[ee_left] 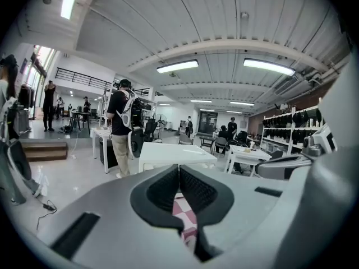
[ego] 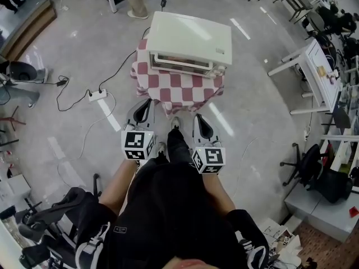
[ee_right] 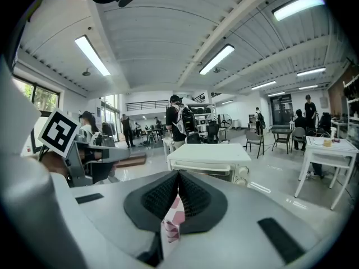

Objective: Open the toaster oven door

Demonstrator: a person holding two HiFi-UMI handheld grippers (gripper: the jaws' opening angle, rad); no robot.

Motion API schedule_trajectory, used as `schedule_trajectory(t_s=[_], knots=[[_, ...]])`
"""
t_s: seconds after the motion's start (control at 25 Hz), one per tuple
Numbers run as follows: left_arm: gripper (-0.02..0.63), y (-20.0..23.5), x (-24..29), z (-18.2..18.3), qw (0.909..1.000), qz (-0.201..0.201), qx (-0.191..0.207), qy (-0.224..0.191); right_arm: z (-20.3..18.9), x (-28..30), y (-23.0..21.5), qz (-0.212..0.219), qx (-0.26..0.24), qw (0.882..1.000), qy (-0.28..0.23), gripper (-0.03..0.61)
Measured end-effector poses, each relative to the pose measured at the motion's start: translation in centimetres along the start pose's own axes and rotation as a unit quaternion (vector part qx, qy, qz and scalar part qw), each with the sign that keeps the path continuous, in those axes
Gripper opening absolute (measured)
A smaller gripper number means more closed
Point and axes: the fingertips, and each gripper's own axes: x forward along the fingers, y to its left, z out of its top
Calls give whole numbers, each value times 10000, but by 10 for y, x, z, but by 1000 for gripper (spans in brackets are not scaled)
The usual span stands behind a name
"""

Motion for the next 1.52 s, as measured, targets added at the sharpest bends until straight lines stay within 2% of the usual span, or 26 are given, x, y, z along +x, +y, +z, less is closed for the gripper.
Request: schedule_trajectory(t_s=[0.24, 0.32, 0.4, 0.48, 0.6, 0.76, 0.88, 0.96, 1.08, 1.2, 1.24, 1.4, 1.52], knots=[[14, 17, 60, 6, 9996, 50, 97, 267, 12, 41, -22, 61, 25, 10000, 23, 26], [70, 21, 83, 6, 9992, 35, 106, 382, 18, 52, -32, 69, 38, 10000, 32, 26], [92, 29, 106, 3, 9986, 66, 42, 526, 21, 66, -41, 82, 67, 9999, 60, 26], [97, 41, 128, -3, 9974, 112, -179, 695, 24, 79, -50, 103, 94, 9999, 85, 26], [97, 56, 157, -16, 9916, 113, -921, 896, 30, 94, -64, 139, 105, 9998, 99, 26], [134, 73, 186, -34, 9750, 175, -1954, 1041, 33, 111, -81, 200, 101, 9997, 129, 26], [166, 82, 202, -48, 9498, 200, -2928, 1088, 32, 121, -92, 224, 121, 9995, 182, 26], [176, 87, 210, -54, 9351, 221, -3362, 1096, 31, 125, -95, 239, 136, 9994, 204, 26], [183, 94, 219, -65, 9193, 335, -3752, 1141, 29, 131, -98, 267, 156, 9993, 223, 26], [183, 99, 228, -76, 8958, 335, -4283, 1142, 27, 135, -101, 273, 160, 9992, 262, 26], [186, 100, 231, -79, 8905, 313, -4393, 1140, 27, 136, -101, 274, 156, 9991, 275, 26], [189, 105, 237, -84, 8854, 329, -4498, 1126, 25, 135, -105, 248, 153, 9991, 297, 26], [185, 107, 240, -87, 8762, 228, -4694, 1067, 24, 134, -107, 206, 157, 9992, 317, 26]])
